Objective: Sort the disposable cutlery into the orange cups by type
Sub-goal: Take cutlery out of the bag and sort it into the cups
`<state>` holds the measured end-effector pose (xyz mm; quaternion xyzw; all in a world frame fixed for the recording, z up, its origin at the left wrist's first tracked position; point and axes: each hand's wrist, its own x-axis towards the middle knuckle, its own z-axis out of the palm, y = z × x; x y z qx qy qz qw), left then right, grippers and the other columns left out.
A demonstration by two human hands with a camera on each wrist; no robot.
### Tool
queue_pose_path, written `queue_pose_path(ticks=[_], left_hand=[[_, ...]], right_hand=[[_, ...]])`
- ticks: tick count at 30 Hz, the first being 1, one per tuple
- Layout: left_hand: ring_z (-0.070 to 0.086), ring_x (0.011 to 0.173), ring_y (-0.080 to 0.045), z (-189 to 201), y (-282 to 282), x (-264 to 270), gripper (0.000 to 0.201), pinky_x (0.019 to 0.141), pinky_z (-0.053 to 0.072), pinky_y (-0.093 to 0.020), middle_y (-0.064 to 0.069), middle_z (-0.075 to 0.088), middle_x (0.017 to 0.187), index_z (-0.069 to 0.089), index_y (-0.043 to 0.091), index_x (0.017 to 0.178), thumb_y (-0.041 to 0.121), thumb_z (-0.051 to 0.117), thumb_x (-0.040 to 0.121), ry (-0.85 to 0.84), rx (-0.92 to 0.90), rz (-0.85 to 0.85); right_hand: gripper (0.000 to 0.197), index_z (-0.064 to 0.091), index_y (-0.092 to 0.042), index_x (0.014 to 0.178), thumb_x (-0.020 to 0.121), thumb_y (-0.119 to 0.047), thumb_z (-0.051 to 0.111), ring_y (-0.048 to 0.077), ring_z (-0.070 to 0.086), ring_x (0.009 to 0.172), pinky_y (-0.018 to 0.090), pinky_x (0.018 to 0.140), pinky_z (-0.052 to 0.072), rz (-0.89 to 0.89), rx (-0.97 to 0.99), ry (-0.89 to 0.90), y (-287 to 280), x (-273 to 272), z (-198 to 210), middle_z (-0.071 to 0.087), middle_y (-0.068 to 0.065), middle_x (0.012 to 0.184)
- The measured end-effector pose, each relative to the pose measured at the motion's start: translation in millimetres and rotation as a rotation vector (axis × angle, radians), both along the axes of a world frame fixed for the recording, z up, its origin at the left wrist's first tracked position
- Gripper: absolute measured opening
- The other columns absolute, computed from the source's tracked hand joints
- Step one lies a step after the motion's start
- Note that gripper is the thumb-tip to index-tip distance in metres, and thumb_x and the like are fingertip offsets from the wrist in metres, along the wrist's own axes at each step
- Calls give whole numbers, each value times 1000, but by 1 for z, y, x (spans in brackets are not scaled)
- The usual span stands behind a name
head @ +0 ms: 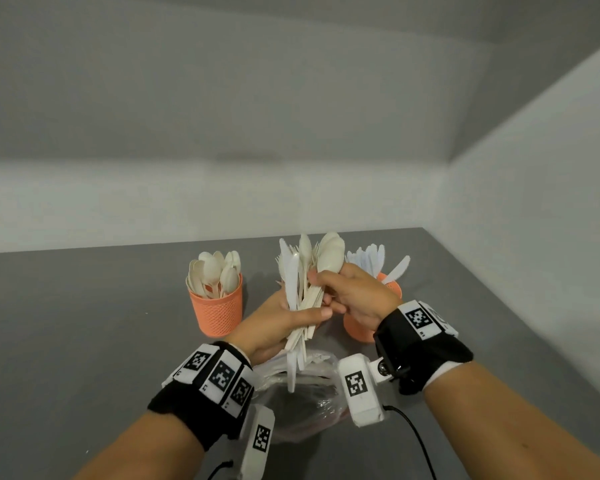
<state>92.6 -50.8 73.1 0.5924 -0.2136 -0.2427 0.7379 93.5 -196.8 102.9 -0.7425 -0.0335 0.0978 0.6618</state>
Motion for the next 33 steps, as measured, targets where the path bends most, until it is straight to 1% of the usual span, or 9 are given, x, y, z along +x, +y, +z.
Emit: queue_pose_path(ticks=[4, 7, 10, 14, 19, 23, 26, 30, 33], left_hand=[[64, 68, -4, 3, -3, -5, 13, 67, 50, -15, 2, 68, 67, 61, 7, 94, 9, 48, 93, 129, -38, 1], [51, 47, -2, 4, -6, -8, 18, 49, 41, -13, 6, 59, 54, 59, 6, 85, 13, 46, 95, 167, -53, 65], [42, 40, -4, 4, -8, -7, 19, 45, 33, -15, 5, 49, 48, 54, 4, 76, 11, 48, 93, 198, -87, 125], [51, 40, -7, 8, -8, -5, 13, 41, 42, -17, -1, 53, 48, 58, 1, 81, 2, 49, 91, 267, -162, 194], [70, 73, -22, 8, 0, 6, 14, 58, 59, -29, -13, 70, 75, 62, -3, 93, 1, 49, 92, 293, -285, 334], [68, 70, -13, 8, 3, 15, 17, 64, 58, -26, -6, 67, 78, 63, 8, 84, -2, 51, 90, 327, -313, 461], [67, 64, -8, 10, 1, 13, 19, 60, 55, -25, -4, 64, 75, 56, 10, 82, -5, 50, 90, 311, -302, 487], [69, 66, -10, 15, -5, 11, 9, 59, 55, -23, -3, 68, 67, 57, 1, 92, 1, 48, 93, 271, -327, 411], [71, 80, -19, 17, -8, 12, 26, 68, 58, -27, -13, 71, 83, 60, -6, 100, 18, 54, 92, 280, -297, 394]], right_hand=[[24, 60, 4, 94, 89, -19, 55, 14, 48, 43, 25, 47, 33, 75, 2, 55, -3, 6, -1, 52, 20, 68], [20, 57, 3, 97, 92, -16, 52, 14, 55, 45, 23, 48, 35, 128, 32, 72, 1, 4, 3, 56, 15, 64], [21, 56, -6, 97, 94, -26, 51, 11, 59, 54, 22, 51, 36, 89, -132, 43, 8, 2, 6, 61, 5, 64], [32, 50, -10, 117, 95, -33, 47, 19, 59, 75, 40, 78, 53, 21, -400, -53, 19, -1, 6, 57, 0, 73], [28, 48, -20, 117, 91, -19, 56, 16, 54, 87, 33, 84, 49, -27, -350, -232, 22, -19, -1, 50, -3, 89], [31, 48, -24, 100, 78, -19, 70, 13, 52, 75, 16, 66, 46, -55, -504, -515, 25, -32, -26, 52, -2, 93], [33, 47, -14, 105, 78, -19, 66, 11, 46, 77, 22, 69, 46, 45, -649, -612, 29, -34, -27, 45, -14, 95], [42, 44, -11, 118, 80, -19, 61, 20, 52, 93, 35, 69, 49, 10, -1024, -669, 39, -32, -25, 49, 5, 113], [27, 53, -3, 103, 80, -11, 64, 26, 62, 76, 32, 53, 44, -65, -1135, -754, 45, -28, -26, 59, 12, 93]])
